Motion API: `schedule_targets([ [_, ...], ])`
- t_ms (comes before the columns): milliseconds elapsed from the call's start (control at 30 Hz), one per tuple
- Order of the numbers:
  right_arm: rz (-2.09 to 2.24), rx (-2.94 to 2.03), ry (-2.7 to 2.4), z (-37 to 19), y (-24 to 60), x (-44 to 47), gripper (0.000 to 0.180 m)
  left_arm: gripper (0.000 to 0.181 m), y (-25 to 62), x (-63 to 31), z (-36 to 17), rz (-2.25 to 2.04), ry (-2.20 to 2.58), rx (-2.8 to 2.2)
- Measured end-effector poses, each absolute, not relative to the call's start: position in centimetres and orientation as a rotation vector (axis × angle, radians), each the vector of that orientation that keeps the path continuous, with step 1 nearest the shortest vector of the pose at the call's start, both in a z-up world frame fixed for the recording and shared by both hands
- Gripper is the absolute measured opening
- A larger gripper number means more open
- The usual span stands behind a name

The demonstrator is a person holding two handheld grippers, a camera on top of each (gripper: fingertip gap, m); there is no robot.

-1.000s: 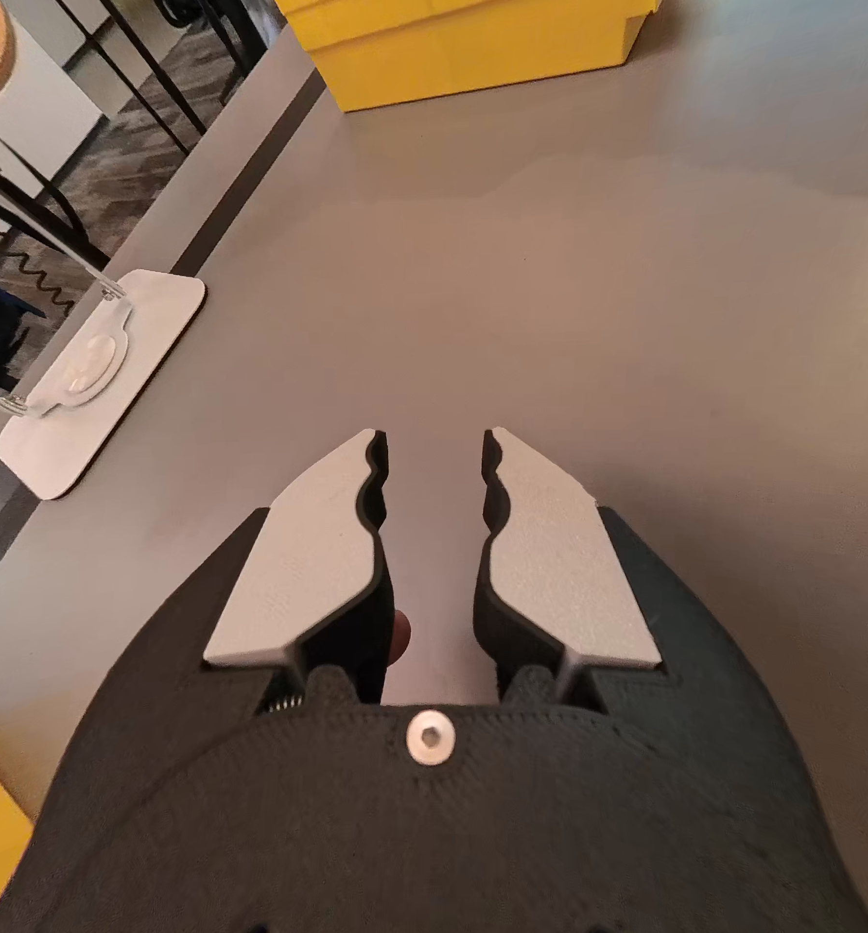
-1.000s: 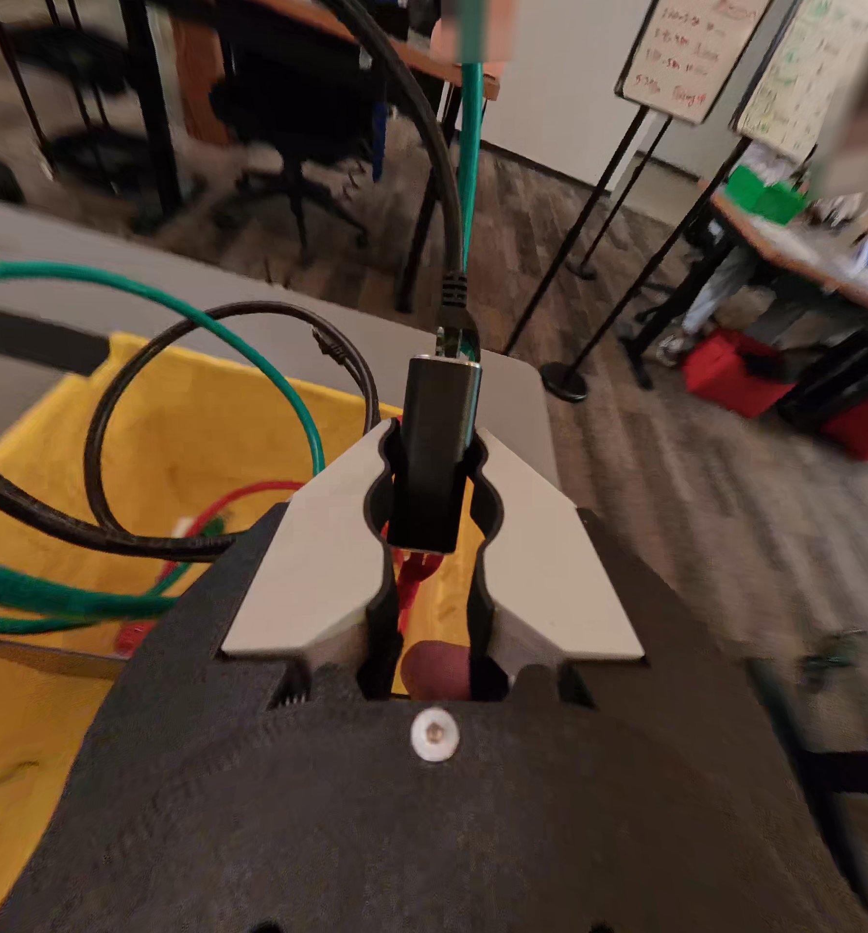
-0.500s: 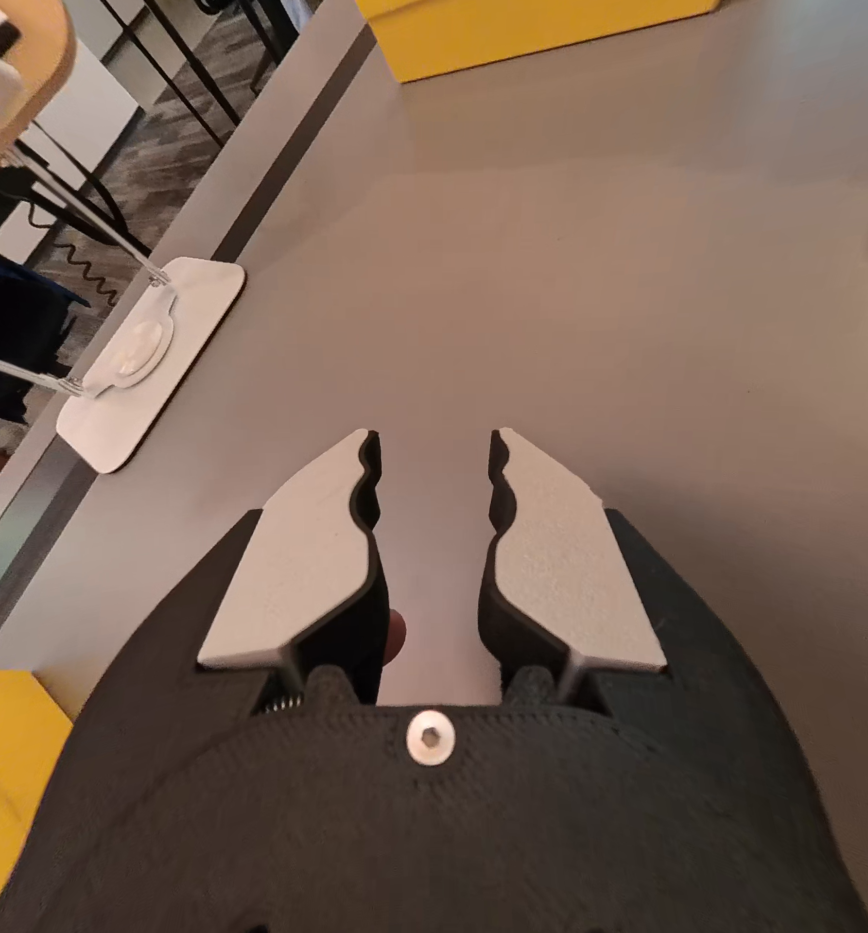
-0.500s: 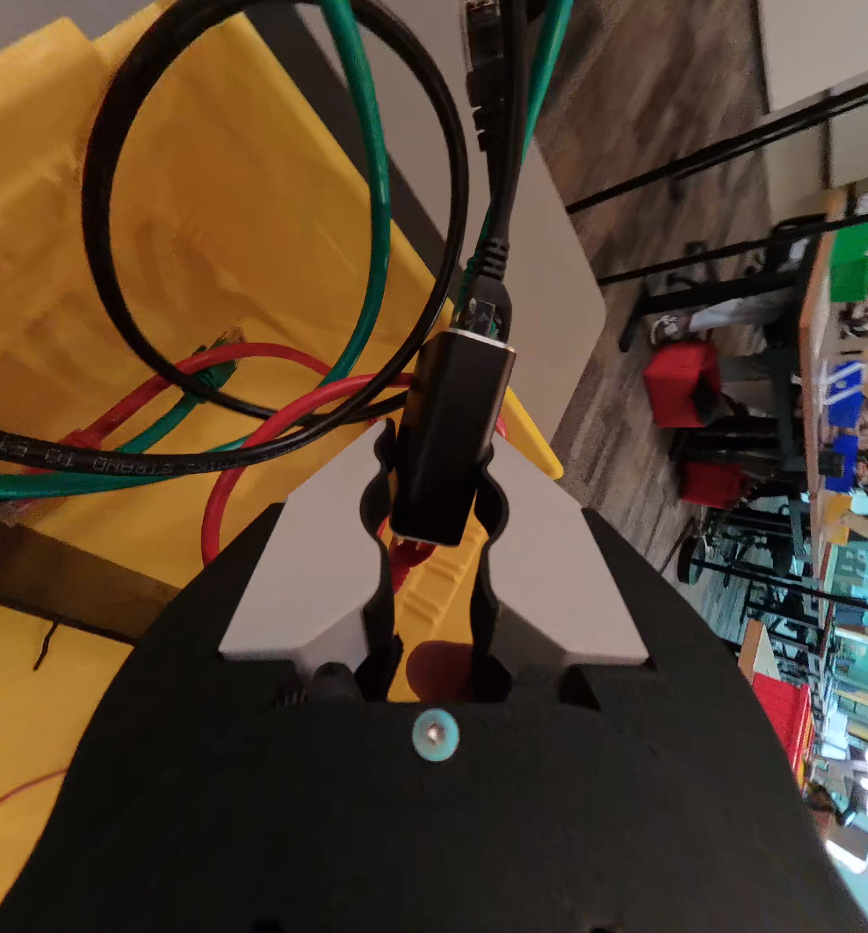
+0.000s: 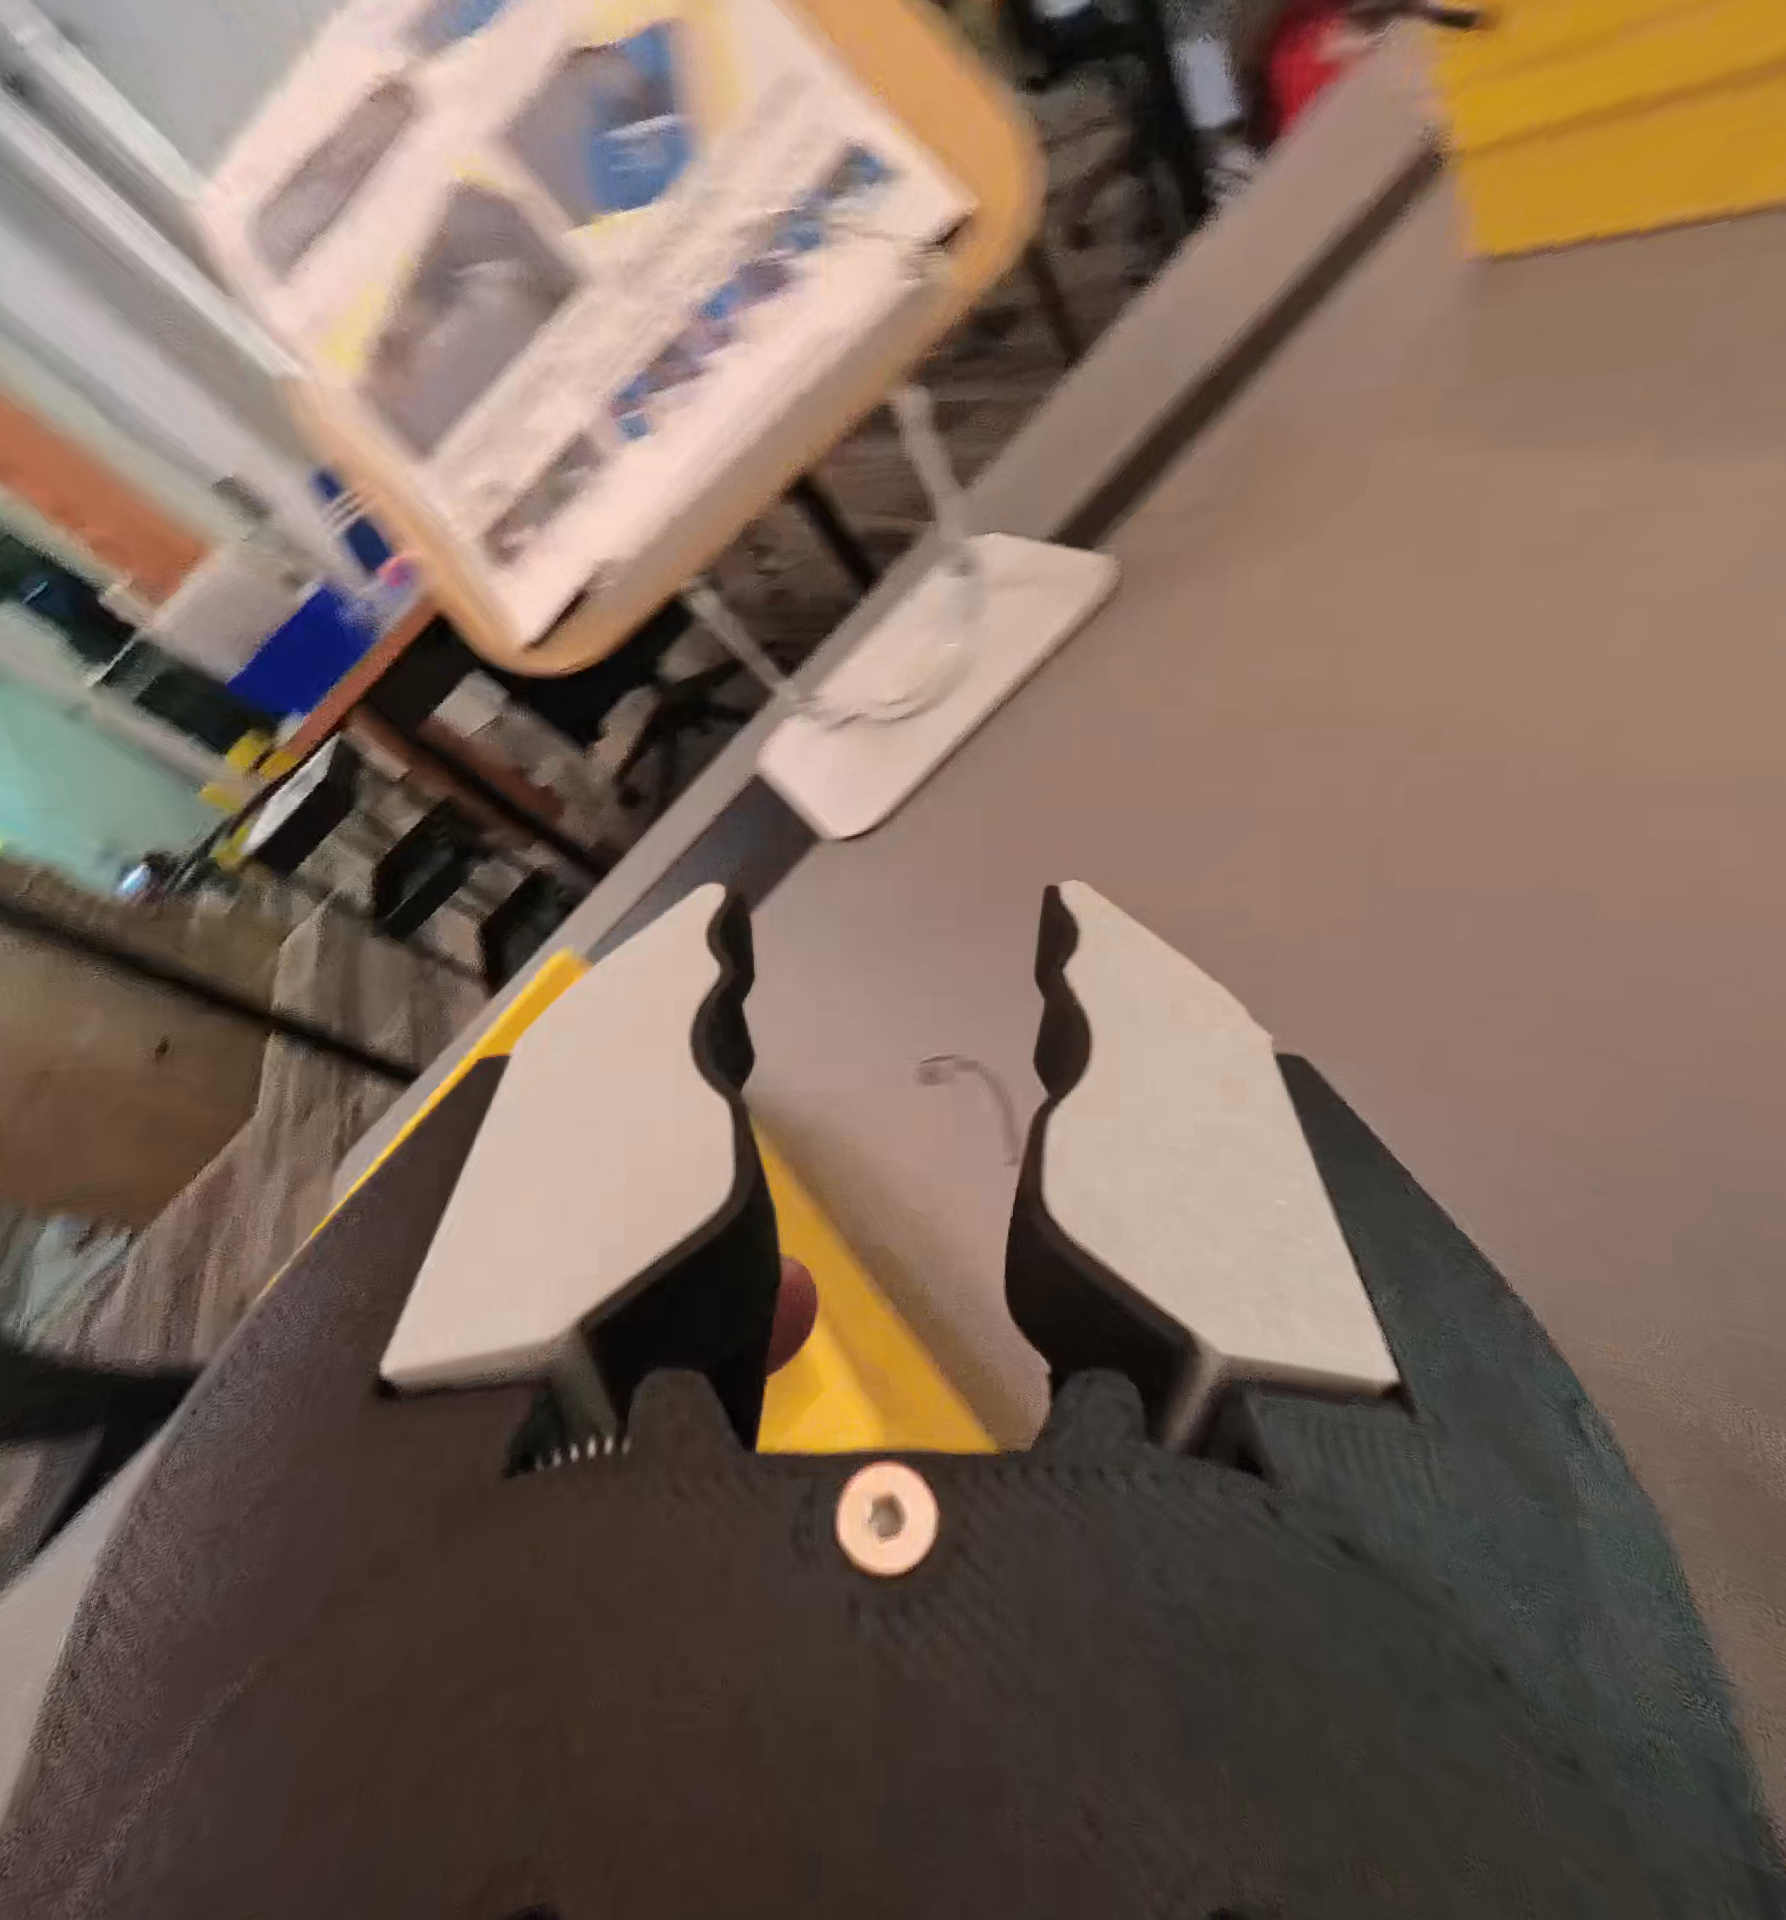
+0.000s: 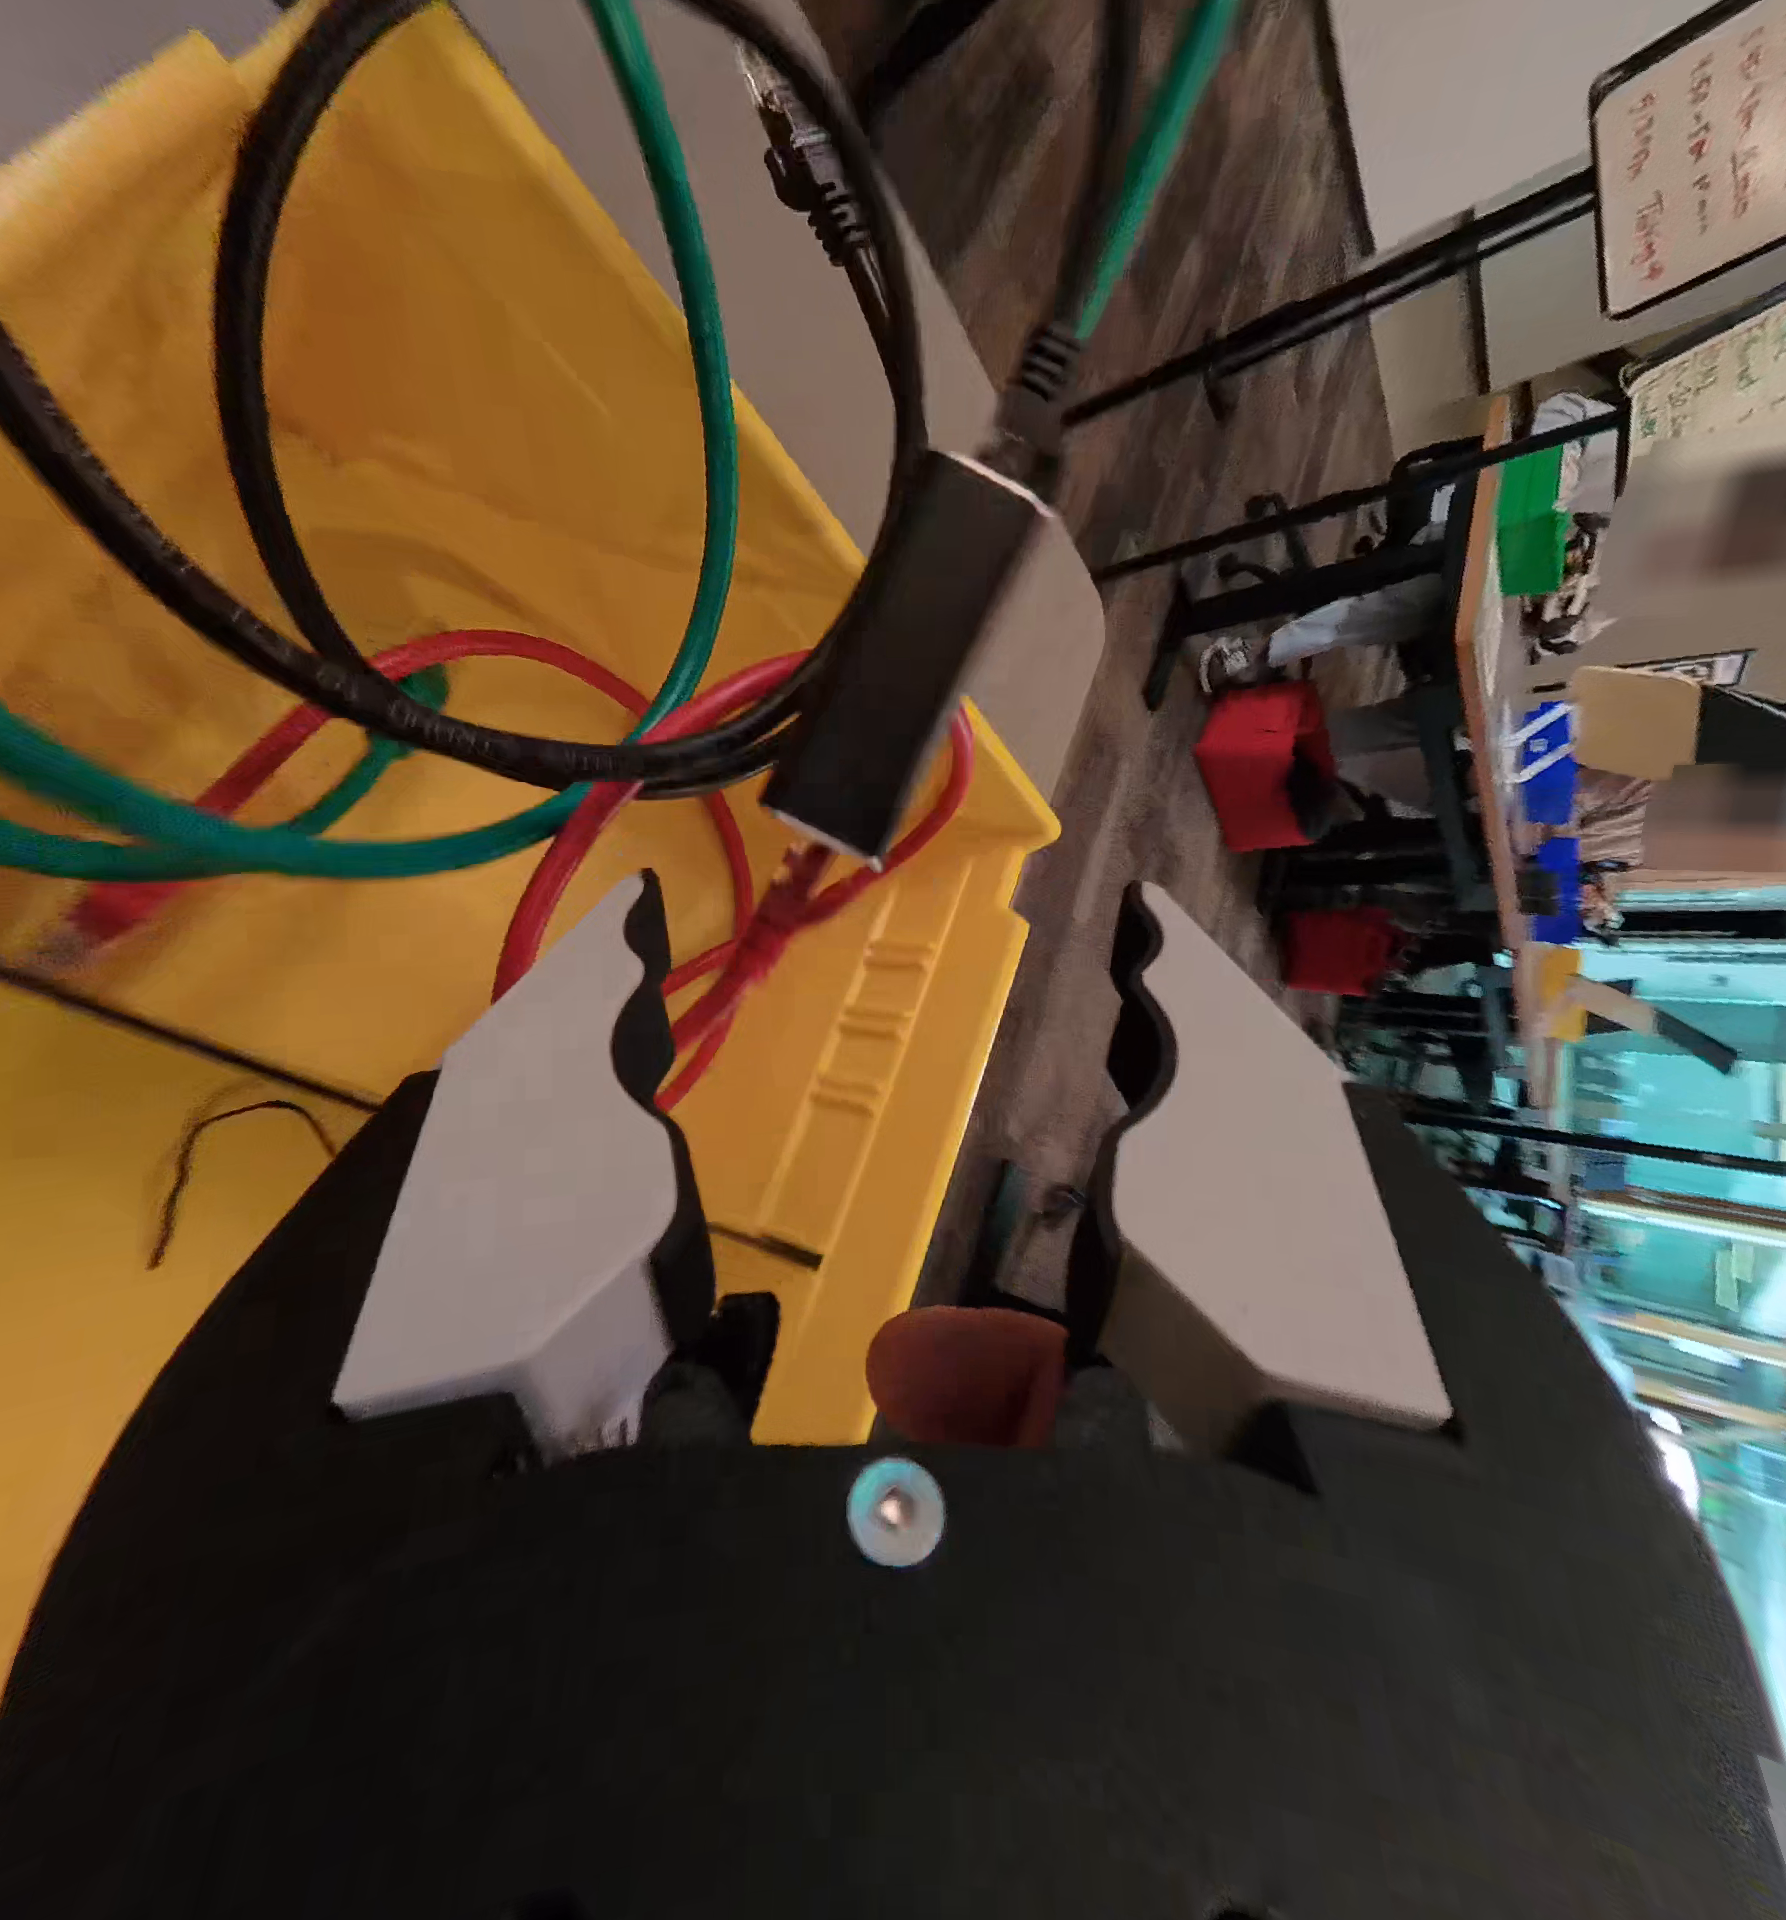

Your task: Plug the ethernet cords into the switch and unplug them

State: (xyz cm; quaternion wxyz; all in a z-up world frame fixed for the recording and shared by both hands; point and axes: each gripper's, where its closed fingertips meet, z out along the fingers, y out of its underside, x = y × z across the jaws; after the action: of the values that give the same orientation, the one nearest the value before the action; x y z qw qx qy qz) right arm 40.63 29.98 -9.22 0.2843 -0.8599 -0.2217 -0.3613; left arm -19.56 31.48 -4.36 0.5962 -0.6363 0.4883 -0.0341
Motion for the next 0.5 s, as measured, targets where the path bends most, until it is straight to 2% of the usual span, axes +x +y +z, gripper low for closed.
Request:
schedule_targets([
  [167,-0.8,-2.17,-0.417,-6.3,26.5,40.9,0.075,0.079,36.4,-30.1,-1.5,0.03,0.799,-1.608],
  [233,-0.755,-2.17,-0.372,-6.1,24.4,41.7,0.066,0.085,38.1,-34.8,-1.7,0.173,0.722,-1.643],
  [300,-0.725,-2.173,-0.317,-6.2,22.4,42.7,0.071,0.095,39.5,-39.3,-3.2,0.258,0.631,-1.732],
  [333,-0.745,-2.175,-0.303,-6.4,21.4,43.5,0.067,0.1,40.1,-41.4,-4.3,0.272,0.565,-1.789],
  [400,-0.75,-2.193,-0.287,-7.3,19.7,44.5,0.074,0.118,41.0,-44.5,-7.2,0.221,0.443,-1.923],
  [500,-0.525,-2.243,-0.199,-9.7,18.5,43.9,0.091,0.12,41.4,-46.5,-11.1,0.152,0.377,-2.043],
])
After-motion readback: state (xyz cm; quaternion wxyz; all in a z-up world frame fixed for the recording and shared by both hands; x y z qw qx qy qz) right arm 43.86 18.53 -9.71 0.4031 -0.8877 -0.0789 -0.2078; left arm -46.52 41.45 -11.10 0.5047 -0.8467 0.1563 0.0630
